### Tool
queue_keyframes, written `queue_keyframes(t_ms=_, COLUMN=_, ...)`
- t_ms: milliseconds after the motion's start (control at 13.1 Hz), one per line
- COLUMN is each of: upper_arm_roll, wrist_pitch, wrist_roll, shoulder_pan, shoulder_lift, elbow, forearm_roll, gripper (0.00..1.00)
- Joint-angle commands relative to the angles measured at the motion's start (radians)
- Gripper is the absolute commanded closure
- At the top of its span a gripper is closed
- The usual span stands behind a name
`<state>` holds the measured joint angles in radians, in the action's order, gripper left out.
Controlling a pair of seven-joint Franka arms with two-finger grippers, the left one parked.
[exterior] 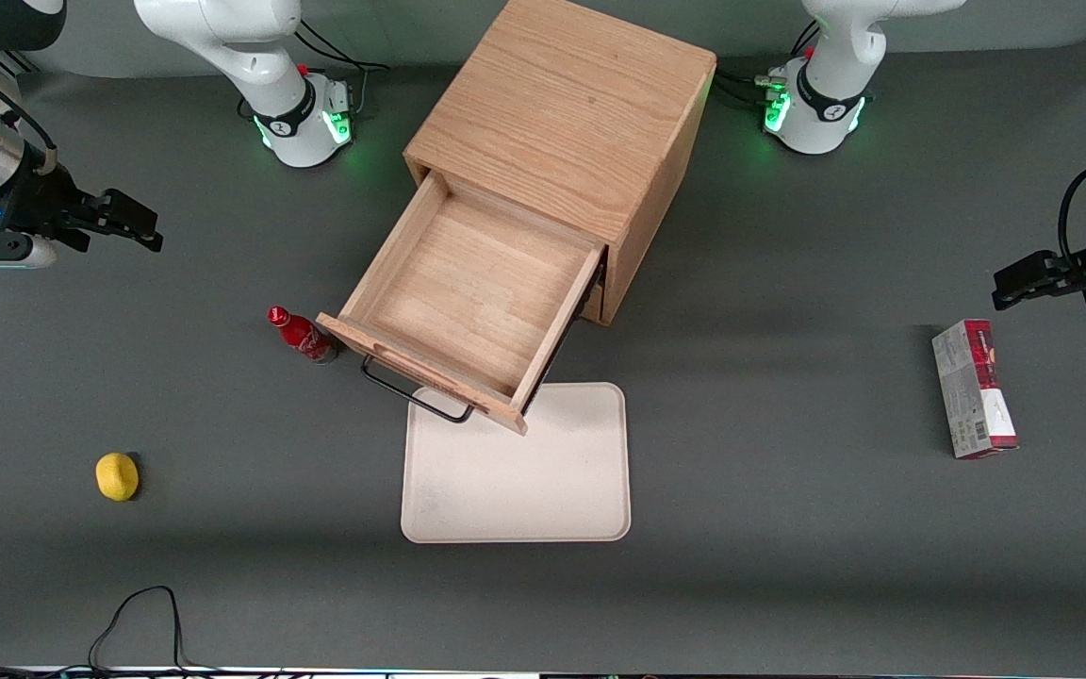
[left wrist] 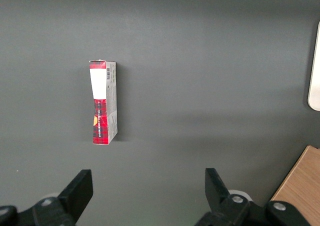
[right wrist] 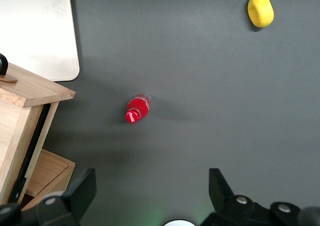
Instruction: Open upper drawer
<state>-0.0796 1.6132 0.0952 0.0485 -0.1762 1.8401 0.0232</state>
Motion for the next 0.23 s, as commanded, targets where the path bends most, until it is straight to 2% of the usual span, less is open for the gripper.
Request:
queue_keyframes(t_ms=0, upper_arm_roll=-0.003, wrist_pitch=-0.006, wrist_roll=0.038, shoulder_pan=-0.004, shoulder_lift=0.006, elbow=-0.025, forearm_roll=-0.002, gripper=0.00)
queue_keyframes(t_ms=152, upper_arm_roll=-0.003, wrist_pitch=-0.007, wrist_roll=0.038, shoulder_pan=-0.004, shoulder_lift=0.011, elbow=-0.039, forearm_roll=-0.003, gripper=0.00)
